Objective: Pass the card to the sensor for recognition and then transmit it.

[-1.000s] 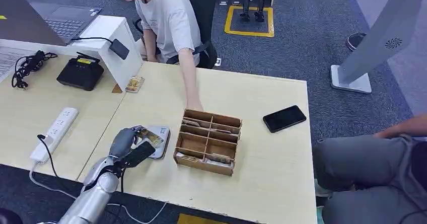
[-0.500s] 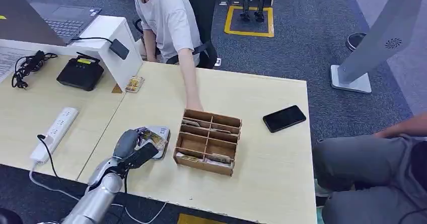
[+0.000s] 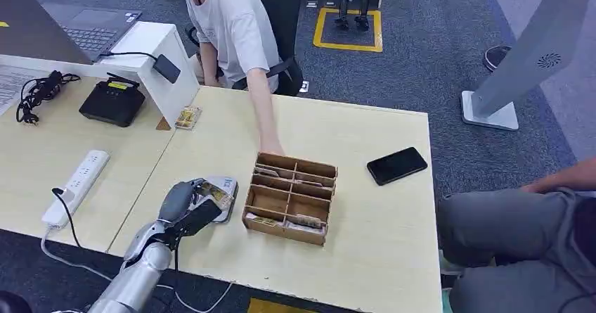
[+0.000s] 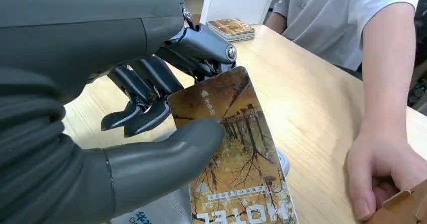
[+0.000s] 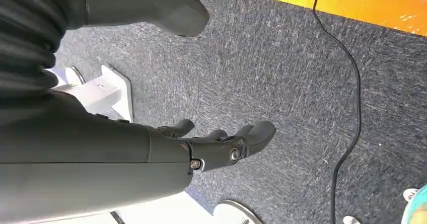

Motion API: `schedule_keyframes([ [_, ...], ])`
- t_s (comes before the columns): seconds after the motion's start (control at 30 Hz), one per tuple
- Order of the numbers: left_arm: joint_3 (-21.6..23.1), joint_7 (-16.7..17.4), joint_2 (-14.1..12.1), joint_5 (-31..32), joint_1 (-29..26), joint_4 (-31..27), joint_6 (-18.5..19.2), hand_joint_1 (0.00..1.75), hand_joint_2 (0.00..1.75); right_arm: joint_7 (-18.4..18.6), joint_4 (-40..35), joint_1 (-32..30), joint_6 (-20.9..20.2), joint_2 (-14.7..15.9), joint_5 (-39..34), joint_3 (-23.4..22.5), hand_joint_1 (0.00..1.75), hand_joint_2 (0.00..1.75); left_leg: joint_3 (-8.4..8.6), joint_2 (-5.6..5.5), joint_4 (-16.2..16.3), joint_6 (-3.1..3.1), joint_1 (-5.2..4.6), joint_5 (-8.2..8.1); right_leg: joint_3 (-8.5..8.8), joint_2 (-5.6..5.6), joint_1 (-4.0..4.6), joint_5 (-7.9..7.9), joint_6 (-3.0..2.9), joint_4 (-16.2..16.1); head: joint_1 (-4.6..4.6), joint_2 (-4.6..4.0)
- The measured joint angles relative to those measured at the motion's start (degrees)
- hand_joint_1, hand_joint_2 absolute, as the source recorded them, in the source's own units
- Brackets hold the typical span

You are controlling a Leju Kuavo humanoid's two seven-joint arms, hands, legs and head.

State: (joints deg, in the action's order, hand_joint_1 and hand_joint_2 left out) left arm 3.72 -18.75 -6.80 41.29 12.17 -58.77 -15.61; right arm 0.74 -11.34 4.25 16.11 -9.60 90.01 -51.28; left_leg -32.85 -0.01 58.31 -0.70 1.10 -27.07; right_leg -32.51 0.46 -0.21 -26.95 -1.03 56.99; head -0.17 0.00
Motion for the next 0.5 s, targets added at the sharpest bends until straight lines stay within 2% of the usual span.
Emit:
schedule_keyframes([
  [0.17, 0.0, -0.7, 0.2, -2.4, 0.0, 0.2, 1.2, 1.75, 1.75, 0.0, 0.0, 0.0, 0.0, 0.0, 0.0, 0.0, 0.00, 1.75, 0.00, 0.00, 0.0, 0.00, 0.00, 0.00, 0.00, 0.00, 0.00, 0.00, 0.00, 0.0, 0.02, 0.00],
  [0.33, -1.2, -3.0, 0.2, -11.9, 0.1, 0.3, 8.9, 1.75, 1.75, 0.0, 0.0, 0.0, 0.0, 0.0, 0.0, 0.0, 0.00, 1.75, 0.01, 0.01, 0.0, 0.00, 0.00, 0.00, -0.01, -0.01, 0.00, 0.00, 0.00, 0.0, 0.00, 0.00],
  [0.5, -2.9, -3.2, 0.0, -19.1, 1.9, -1.1, 13.0, 1.75, 1.75, -0.6, 0.0, 0.0, 0.0, 0.0, 0.0, 0.0, 0.00, 1.75, 0.00, 0.00, 0.0, -0.01, 0.00, 0.01, -0.03, -0.01, 0.00, 0.01, 0.00, 0.0, 0.00, 0.00],
])
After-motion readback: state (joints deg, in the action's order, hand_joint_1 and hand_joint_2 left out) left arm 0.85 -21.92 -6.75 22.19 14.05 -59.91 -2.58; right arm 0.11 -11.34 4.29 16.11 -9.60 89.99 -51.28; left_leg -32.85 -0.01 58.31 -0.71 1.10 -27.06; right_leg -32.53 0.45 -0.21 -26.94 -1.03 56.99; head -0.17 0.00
